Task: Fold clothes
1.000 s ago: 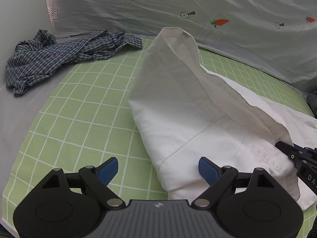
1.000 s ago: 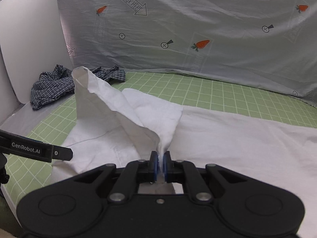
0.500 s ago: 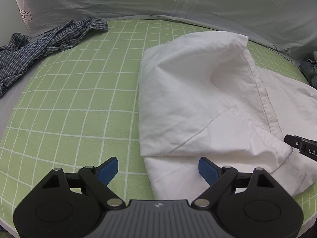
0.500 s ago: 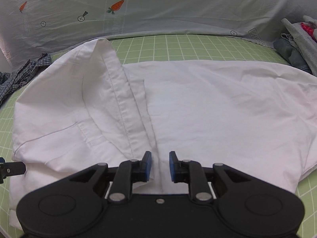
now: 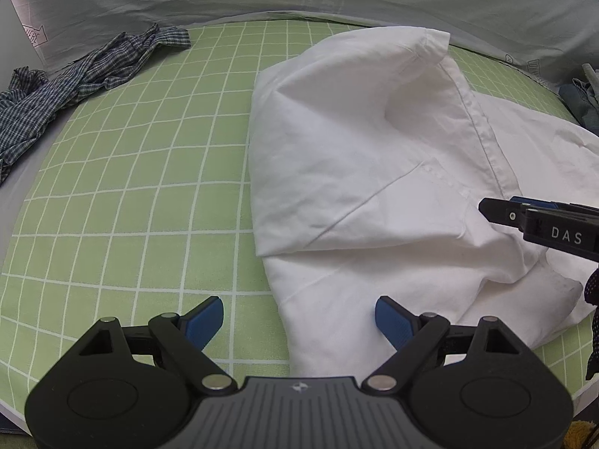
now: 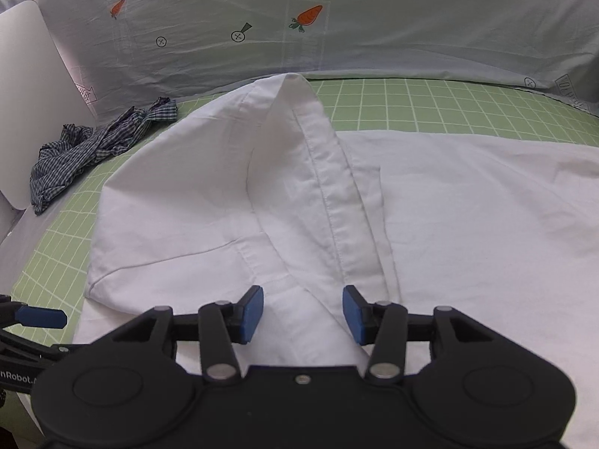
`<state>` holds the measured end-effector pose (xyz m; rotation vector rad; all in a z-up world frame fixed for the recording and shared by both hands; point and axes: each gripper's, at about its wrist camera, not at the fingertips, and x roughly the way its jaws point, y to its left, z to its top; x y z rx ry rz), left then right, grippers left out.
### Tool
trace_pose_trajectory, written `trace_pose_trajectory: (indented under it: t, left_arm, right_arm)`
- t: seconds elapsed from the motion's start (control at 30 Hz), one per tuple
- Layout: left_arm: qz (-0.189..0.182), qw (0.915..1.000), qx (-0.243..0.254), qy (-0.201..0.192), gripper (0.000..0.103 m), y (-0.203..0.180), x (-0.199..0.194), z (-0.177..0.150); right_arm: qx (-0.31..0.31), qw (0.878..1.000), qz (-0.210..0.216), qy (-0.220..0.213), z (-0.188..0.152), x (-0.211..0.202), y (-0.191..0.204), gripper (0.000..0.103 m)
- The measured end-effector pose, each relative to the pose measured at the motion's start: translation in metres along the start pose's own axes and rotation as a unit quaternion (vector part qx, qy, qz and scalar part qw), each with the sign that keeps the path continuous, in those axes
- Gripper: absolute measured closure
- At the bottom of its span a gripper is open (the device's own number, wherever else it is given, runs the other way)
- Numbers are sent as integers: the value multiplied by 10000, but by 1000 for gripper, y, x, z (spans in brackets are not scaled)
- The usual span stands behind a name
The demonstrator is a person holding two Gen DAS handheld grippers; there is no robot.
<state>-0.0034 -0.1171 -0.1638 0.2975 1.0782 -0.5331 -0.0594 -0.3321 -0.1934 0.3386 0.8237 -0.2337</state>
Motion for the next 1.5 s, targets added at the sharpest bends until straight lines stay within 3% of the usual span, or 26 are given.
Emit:
trace_pose_trajectory:
  t: [0.03,0.13,0.37,0.5,0.6,0.67,1.03,1.1,1.23,1.3,1.33,1.37,1.43,1.5]
  left_arm:
    - [6,10000,28,-10,14,0,-1,-1]
    - [29,10000,7,-38,14,5,-5,-1]
    - [-89,10000,-29,-13,14,13,-5,-7]
    - [-196,9998,-81,27,14,16,-2,-8]
    - [-213,9998,-51,22,14,15,-1,-9]
    - [-188,9998,16,-7,14,14,-3,-10]
    - [82,9998,-172,-75,14,23,-13,-17]
    - [131,9997,-206,-88,14,25,-15,-18]
    - [187,9992,-348,-87,14,30,-15,-19]
    - [183,9989,-422,-78,14,33,-14,-18]
    - [171,9989,-431,-70,14,33,-14,-18]
    - [159,9989,-440,-62,14,33,-13,-18]
    - [133,9989,-448,-48,14,32,-12,-17]
    - [102,9991,-408,-46,14,32,-11,-16]
  right_arm:
    - [84,9999,60,78,-2,2,-2,61]
    - [343,9994,105,10,-10,-5,-9,102]
    - [1117,9897,-165,-878,-26,-71,-36,103]
    - [983,9922,-308,-700,-28,-73,-39,102]
    - [783,9953,-228,-524,-24,-58,-30,91]
    - [616,9970,-169,-446,-19,-47,-22,71]
    - [-101,9987,455,181,13,19,0,56]
    - [-112,9982,535,246,12,25,2,51]
    - [-405,9971,612,199,6,29,14,30]
    - [-735,9959,485,185,5,31,22,30]
    - [-847,9956,372,149,5,31,25,36]
    - [-916,9955,217,88,5,31,26,54]
    - [-899,9957,219,46,5,28,24,74]
    - [-764,9966,322,33,3,25,21,84]
